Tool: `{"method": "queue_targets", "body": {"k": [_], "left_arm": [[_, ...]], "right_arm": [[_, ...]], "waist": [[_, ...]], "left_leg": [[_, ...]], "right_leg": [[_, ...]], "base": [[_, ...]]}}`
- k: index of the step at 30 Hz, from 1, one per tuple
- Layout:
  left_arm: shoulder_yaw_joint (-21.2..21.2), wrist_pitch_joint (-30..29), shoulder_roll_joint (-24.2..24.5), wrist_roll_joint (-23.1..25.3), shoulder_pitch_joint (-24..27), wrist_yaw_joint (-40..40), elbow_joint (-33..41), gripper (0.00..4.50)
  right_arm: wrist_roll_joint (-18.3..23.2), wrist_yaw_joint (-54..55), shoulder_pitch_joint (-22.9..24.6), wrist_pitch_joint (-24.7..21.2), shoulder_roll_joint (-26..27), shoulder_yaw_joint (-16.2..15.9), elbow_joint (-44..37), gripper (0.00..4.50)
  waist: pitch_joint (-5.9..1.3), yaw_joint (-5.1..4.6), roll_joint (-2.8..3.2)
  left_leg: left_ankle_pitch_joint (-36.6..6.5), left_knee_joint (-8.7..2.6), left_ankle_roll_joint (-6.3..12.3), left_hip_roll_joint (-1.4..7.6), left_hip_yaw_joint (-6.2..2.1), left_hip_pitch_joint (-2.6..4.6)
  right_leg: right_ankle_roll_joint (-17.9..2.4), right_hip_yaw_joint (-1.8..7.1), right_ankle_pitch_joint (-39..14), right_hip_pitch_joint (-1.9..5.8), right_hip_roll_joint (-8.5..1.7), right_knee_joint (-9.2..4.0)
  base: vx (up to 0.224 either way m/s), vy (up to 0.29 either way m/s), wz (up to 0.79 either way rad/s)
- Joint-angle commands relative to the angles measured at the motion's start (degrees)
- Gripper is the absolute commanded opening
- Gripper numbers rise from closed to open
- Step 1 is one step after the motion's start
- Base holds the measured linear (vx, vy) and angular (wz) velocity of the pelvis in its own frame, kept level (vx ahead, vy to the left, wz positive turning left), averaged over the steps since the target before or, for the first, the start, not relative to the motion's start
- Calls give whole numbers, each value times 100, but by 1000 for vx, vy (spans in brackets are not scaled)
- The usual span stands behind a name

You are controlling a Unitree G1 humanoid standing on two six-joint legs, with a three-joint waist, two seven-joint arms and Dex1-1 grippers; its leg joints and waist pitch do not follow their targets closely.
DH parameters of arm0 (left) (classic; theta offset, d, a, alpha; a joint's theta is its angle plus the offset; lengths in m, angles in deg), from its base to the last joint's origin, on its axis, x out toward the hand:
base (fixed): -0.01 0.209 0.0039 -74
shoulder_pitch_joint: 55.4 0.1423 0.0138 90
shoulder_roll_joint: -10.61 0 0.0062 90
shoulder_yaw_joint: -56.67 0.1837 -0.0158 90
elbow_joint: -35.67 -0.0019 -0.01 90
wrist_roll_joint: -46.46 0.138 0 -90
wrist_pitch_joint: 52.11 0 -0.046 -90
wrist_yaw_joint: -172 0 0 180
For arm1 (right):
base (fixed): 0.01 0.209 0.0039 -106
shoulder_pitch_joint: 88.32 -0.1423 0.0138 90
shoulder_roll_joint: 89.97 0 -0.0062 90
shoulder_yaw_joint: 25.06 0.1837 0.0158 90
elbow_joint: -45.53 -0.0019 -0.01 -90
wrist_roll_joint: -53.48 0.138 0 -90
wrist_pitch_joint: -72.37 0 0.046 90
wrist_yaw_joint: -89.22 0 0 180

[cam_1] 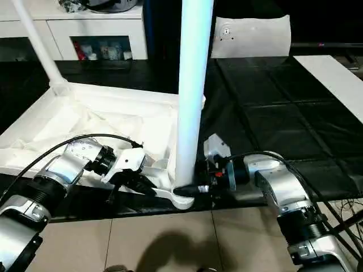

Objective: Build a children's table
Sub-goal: Rotate leg to tighten

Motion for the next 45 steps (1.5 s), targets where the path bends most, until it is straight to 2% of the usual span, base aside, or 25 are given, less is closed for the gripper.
{"method": "queue_targets", "body": {"k": [1, 3, 7, 12, 13, 15, 16, 17, 19, 21, 23, 24, 25, 27, 30, 31, 32, 33, 34, 36, 37, 39, 41, 43, 45], "left_arm": [[168, 121, -6, 64, -106, 227, 185, 0], [165, 150, -2, 71, -104, 251, 157, 0], [146, 156, 5, 68, -92, 264, 139, 0], [51, 52, -26, 8, -80, 131, 130, 0], [-116, -216, -118, -92, -74, -132, 176, 0], [-183, -337, -157, -121, -72, -272, 202, 0], [-290, -643, -242, -59, -92, -730, 221, 0], [-317, -751, -268, -25, -102, -886, 221, 0], [-428, -989, -384, -17, -113, -1284, 229, 0], [-544, -1217, -521, -51, -126, -1638, 212, 0], [-685, -1582, -756, 12, -151, -2335, 217, 0], [-822, -1870, -964, 54, -177, -2915, 232, 0], [-888, -1994, -1064, 60, -196, -3158, 237, 0], [-987, -2265, -1236, 74, -213, -3555, 305, 0], [-1072, -2382, -1375, 169, -261, -4017, 299, 0], [-1065, -2388, -1428, 330, -322, -4333, 252, 0], [-1047, -2385, -1426, 357, -328, -4352, 252, 0], [-1043, -2385, -1426, 364, -330, -4356, 252, 0], [-1054, -2374, -1426, 342, -323, -4355, 260, 0], [-1027, -2327, -1392, 345, -313, -4284, 270, 0], [-970, -2200, -1297, 359, -277, -4137, 283, 0], [-944, -2077, -1196, 342, -246, -3983, 241, 0], [-868, -1671, -1056, 342, -213, -3664, 142, 0], [-811, -1434, -950, 353, -192, -3395, 77, 0], [-772, -1127, -850, 243, -130, -2909, 92, 0]], "right_arm": [[73, -178, -37, -71, -63, -82, -82, 262], [101, -220, -34, -101, -70, -95, -89, 233], [146, -266, -14, -210, -39, -96, -138, 208], [292, -62, 74, -432, 89, 7, -310, 206], [410, 352, 195, -622, 285, 178, -496, 205], [407, 575, 250, -630, 385, 241, -559, 205], [216, 1242, 339, -542, 654, 341, -580, 205], [130, 1458, 359, -506, 737, 363, -573, 205], [-167, 2112, 369, -373, 983, 413, -472, 204], [-328, 2665, 345, -436, 1223, 492, -346, 202], [-481, 3515, 259, -526, 1650, 651, -105, 200], [-630, 4224, 154, -613, 1985, 763, 83, 198], [-689, 4503, 102, -668, 2121, 799, 163, 197], [-836, 5003, 21, -721, 2348, 834, 287, 196], [-992, 5518, -116, -768, 2592, 889, 489, 196], [-1234, 5652, -161, -579, 2672, 751, 551, 196], [-1276, 5659, -161, -527, 2678, 731, 553, 196], [-1286, 5660, -161, -513, 2680, 726, 553, 196], [-1298, 5694, -141, -395, 2695, 782, 562, 250], [-1260, 5651, -122, -298, 2692, 837, 553, 263], [-1180, 5591, -83, -252, 2631, 916, 470, 270], [-1116, 5346, -24, -99, 2470, 905, 360, 299], [-1038, 4962, 62, 54, 2250, 903, 235, 312], [-1048, 4636, 122, 145, 2045, 867, 163, 328], [-1050, 4099, 206, 259, 1730, 746, 64, 345]], "waist": [[-395, -31, -57], [-394, -28, -65], [-393, -29, -79], [-390, -27, -78], [-385, -33, -65], [-384, -39, -77], [-379, -59, -81], [-359, -84, -68], [-350, -146, -78], [-348, -225, -81], [-357, -296, -60], [-350, -374, -65], [-358, -429, -64], [-355, -477, -64], [-371, -497, -48], [-375, -490, -58], [-372, -494, -72], [-369, -477, -60], [-372, -471, -53], [-373, -469, -47], [-366, -480, -65], [-368, -475, -52], [-369, -457, -51], [-396, -449, -63], [-402, -438, -65]], "left_leg": [[-867, -385, 431, 10, 115, -19], [-875, -383, 435, 5, 116, -23], [-843, -382, 422, -3, 118, -28], [-824, -383, 419, -4, 120, -29], [-829, -388, 409, -9, 121, -31], [-848, -392, 361, -14, 117, -36], [-923, -391, 323, -32, 117, -25], [-983, -395, 249, -39, 112, -14], [-1029, -400, 150, -73, 103, -25], [-1082, -399, 159, -99, 90, -48], [-1098, -389, 143, -106, 84, -50], [-1120, -384, 146, -117, 89, -53], [-1141, -371, 155, -126, 90, -38], [-1100, -363, 207, -139, 94, -46], [-1017, -369, 295, -128, 95, -51], [-983, -372, 316, -124, 96, -55], [-977, -377, 329, -122, 96, -57], [-969, -378, 356, -120, 100, -54], [-951, -385, 374, -113, 95, -61], [-953, -393, 392, -103, 92, -64], [-997, -398, 397, -101, 93, -66], [-1040, -400, 407, -95, 92, -53], [-1038, -399, 449, -94, 92, -58], [-841, -394, 503, -81, 85, -96], [-756, -381, 564, -79, 96, -98]], "right_leg": [[-893, 228, -2011, 393, -288, -362], [-876, 226, -2042, 396, -288, -367], [-783, 221, -2190, 393, -288, -382], [-757, 219, -2206, 390, -284, -389], [-730, 219, -2246, 389, -280, -395], [-681, 214, -2335, 391, -287, -404], [-614, 198, -2517, 380, -284, -431], [-542, 193, -2708, 351, -287, -453], [-376, 155, -2997, 357, -276, -497], [-275, 131, -3125, 378, -270, -533], [-299, 121, -3073, 362, -268, -527], [-321, 122, -3067, 353, -255, -540], [-358, 114, -3072, 339, -251, -546], [-361, 115, -3047, 342, -237, -560], [-409, 133, -2855, 344, -236, -547], [-434, 139, -2749, 349, -231, -529], [-441, 139, -2727, 351, -231, -532], [-448, 148, -2688, 354, -236, -531], [-466, 157, -2612, 363, -244, -515], [-511, 162, -2505, 371, -246, -503], [-523, 161, -2515, 370, -243, -500], [-530, 168, -2516, 369, -248, -503], [-532, 173, -2466, 372, -250, -511], [-629, 195, -2038, 420, -250, -433], [-747, 207, -1795, 425, -260, -411]], "base": [[0, 0, 0], [0, 0, 0], [0, 0, 0], [0, 0, 0], [0, 0, 0], [0, 0, 0], [0, 0, 0], [0, 0, 0], [0, 0, 0], [0, 0, 0], [0, 0, 0], [0, 0, 0], [0, 0, 0], [0, 0, 0], [0, 0, 0], [0, 0, 0], [0, 0, 0], [0, 0, 0], [0, 0, 0], [0, 0, 0], [0, 0, 0], [0, 0, 0], [0, 0, 0], [0, 0, 0], [0, 0, 0]]}}
